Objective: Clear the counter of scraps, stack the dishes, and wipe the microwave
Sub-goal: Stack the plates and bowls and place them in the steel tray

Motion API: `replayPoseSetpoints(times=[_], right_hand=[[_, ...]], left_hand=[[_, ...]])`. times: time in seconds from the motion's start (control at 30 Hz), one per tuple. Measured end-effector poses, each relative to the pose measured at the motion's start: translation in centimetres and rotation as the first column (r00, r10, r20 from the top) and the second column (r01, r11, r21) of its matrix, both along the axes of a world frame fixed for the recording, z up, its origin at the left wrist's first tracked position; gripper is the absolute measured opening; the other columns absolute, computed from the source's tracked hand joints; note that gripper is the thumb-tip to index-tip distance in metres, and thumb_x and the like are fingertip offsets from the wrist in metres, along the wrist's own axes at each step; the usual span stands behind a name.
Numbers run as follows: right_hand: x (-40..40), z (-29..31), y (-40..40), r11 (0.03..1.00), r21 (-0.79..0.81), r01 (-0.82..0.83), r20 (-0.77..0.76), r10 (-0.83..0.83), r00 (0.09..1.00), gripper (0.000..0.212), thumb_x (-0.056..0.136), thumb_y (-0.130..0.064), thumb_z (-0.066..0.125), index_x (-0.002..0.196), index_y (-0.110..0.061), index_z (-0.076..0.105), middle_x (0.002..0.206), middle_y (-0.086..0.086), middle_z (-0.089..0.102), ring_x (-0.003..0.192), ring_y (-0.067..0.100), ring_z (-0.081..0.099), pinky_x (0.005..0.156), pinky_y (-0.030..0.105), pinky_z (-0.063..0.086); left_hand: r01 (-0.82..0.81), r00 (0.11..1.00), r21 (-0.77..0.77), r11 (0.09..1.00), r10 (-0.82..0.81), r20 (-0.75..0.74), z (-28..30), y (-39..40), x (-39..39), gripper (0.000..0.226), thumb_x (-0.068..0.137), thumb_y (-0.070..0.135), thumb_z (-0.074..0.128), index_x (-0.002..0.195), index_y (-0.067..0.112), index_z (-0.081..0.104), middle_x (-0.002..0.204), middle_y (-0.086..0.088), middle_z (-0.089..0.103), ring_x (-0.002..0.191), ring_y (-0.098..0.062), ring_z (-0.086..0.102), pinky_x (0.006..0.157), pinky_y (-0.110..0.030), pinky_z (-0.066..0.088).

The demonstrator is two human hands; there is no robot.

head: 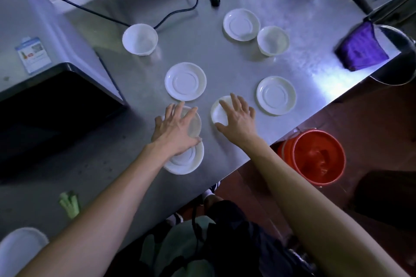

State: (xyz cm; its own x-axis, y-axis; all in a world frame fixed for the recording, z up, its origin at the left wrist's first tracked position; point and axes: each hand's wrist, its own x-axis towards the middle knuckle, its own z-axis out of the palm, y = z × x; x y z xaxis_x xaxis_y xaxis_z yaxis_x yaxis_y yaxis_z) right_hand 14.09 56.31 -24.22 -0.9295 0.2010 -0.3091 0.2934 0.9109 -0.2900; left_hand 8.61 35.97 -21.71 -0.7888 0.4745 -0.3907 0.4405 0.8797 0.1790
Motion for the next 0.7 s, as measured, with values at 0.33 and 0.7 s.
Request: replayPoseSetpoints(times=[0.33,0.7], right_hand=[[-1.7,-1.7,0.9,0.993,-0.019,-0.117,0.069,0.118,0.991,0.095,0.078,-0.066,0.065,0.154,-0.033,0.018,0.166,0.005,0.004,0.152,0.031,0.003,0.115,0.053,0.019],[-1.4,0.0,-4.0,0.975,-0.048,-0.217,-0.068,0.214,0.974,0.090,0.075,-0.067,0.064,0.150,-0.032,0.026,0.162,0.003,0.021,0.146,0.030,0.018,0.106,0.053,0.031]], left_hand=[[-0.078,0.997,-0.026,0.997,0.078,-0.007,-0.8,1.3,0.4,0.095,0.074,0.070,0.064,0.151,0.042,0.016,0.162,0.001,0.007,0.147,-0.027,0.010,0.106,-0.059,0.034],[-0.263,0.964,0.004,0.965,0.263,-0.038,0.4,-4.5,4.4,0.095,0.074,0.068,0.065,0.151,0.042,0.016,0.163,-0.001,0.007,0.148,-0.028,0.008,0.108,-0.059,0.029]])
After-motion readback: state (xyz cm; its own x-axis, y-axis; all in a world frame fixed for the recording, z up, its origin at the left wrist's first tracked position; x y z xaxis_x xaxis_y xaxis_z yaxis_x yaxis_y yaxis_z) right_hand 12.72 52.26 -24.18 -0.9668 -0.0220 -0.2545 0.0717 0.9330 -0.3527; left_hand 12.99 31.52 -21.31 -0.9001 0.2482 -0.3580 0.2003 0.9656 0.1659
